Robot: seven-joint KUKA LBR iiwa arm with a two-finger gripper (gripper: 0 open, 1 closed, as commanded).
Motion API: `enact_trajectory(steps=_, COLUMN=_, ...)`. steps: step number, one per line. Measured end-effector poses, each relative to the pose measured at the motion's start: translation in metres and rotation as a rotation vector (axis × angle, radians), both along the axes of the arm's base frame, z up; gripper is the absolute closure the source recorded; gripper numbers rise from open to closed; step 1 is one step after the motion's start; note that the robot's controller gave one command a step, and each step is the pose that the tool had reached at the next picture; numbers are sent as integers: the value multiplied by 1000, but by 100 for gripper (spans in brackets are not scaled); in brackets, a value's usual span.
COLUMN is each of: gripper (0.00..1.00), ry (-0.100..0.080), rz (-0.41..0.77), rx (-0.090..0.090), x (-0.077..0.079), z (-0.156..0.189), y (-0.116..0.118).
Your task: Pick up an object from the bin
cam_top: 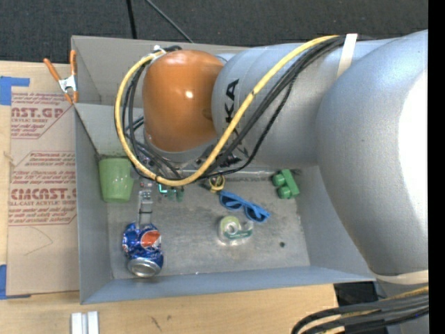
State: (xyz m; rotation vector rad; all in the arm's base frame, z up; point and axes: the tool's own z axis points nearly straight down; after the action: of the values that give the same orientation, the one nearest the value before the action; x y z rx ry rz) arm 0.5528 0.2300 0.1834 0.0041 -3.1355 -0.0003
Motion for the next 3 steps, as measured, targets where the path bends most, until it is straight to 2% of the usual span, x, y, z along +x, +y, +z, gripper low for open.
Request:
enact_trajectory(steps=1, gripper=0, ry=-24, rz=212, rx=9, x=19, z=-86, y=12)
enact_trajectory(steps=2, gripper=0, ry=-4, rz=551, rx=2, x=-55, z=-114, y=-1)
enact_trajectory(steps=3, gripper=100, ry=-7, rz=549, rx=3, x=-54, z=-112, y=0)
